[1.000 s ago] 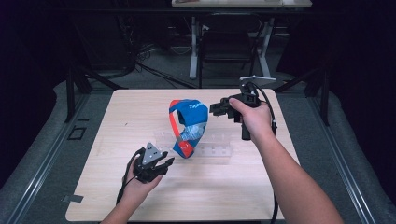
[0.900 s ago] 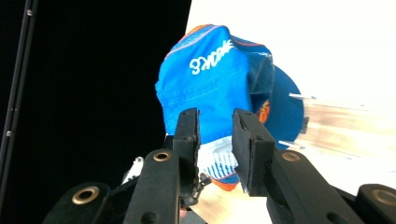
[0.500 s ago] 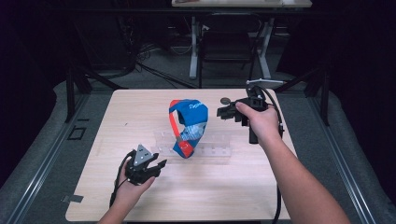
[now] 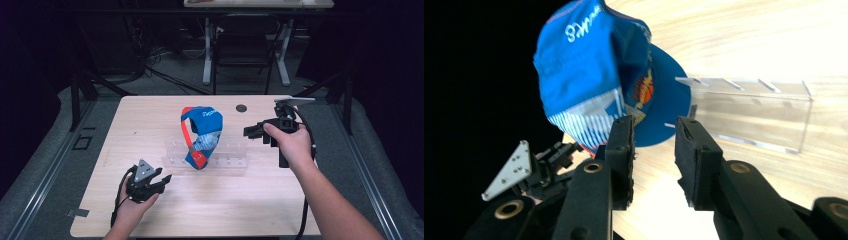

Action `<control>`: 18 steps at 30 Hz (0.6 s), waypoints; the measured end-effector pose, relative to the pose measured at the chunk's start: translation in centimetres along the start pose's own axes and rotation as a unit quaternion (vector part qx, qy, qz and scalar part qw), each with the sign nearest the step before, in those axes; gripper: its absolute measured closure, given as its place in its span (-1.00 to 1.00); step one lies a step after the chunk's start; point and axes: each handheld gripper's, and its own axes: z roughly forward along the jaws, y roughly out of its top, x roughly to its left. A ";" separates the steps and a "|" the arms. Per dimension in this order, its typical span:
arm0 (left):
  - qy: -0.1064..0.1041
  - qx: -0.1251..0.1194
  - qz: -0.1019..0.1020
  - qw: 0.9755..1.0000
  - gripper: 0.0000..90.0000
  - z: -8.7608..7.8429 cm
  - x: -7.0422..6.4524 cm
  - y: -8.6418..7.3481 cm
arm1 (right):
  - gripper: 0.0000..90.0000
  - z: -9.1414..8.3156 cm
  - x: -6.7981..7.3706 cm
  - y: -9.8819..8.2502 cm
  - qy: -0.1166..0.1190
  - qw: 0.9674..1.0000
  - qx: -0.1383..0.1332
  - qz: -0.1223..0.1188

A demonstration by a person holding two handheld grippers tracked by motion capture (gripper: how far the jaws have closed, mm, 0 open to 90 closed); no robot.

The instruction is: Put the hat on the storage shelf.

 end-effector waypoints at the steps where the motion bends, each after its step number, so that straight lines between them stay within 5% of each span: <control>1: 0.001 0.001 0.000 1.000 0.22 -0.1 0.1 -0.1 | 0.50 0.0 0.0 0.0 0.000 1.000 0.000 0.000; 18: -0.004 0.004 -0.009 1.000 0.19 -0.2 0.6 -1.8 | 0.31 -0.3 -4.2 -5.7 -0.026 0.998 -0.034 -0.035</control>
